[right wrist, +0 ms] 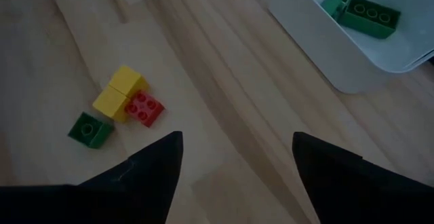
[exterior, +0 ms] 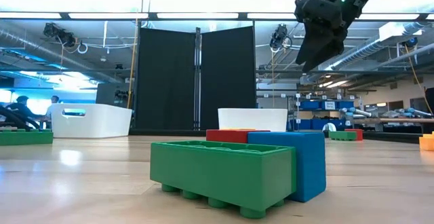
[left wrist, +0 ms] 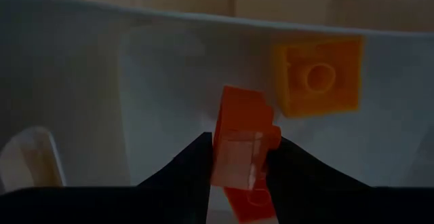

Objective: Sort blocks by size
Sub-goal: Put the orange 4 stud game piece into the bottom white bin, then put the yellow block into the top left white bin

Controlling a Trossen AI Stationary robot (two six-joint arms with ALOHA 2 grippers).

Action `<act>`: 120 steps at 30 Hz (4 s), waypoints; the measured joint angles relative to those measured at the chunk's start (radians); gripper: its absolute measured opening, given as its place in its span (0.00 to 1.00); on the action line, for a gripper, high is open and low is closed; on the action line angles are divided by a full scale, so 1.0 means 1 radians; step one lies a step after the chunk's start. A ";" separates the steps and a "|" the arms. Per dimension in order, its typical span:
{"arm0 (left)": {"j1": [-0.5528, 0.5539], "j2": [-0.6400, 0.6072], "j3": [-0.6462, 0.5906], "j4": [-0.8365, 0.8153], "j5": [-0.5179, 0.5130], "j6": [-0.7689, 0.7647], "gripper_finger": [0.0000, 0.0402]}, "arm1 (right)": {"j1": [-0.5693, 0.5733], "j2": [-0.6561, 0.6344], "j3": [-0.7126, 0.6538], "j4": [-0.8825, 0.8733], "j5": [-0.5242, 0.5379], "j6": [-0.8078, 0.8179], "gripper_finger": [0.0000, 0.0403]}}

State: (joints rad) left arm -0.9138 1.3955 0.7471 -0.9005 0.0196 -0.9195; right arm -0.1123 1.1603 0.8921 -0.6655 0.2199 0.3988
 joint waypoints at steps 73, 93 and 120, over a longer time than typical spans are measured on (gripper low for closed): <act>0.093 0.001 0.460 -0.186 -0.831 -0.140 0.61 | 0.002 0.000 0.000 0.126 -0.110 0.087 0.70; 0.544 0.000 0.444 0.078 -0.748 0.334 0.61 | 0.011 0.000 0.000 -0.237 -0.161 0.444 0.62; 1.040 -0.125 0.130 0.501 -0.133 0.983 0.61 | 0.134 -0.001 0.001 -0.421 -0.094 1.001 0.60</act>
State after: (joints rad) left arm 0.1261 1.2707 0.8768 -0.3992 -0.1134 0.0635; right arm 0.0212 1.1591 0.8928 -1.0864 0.1262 1.4002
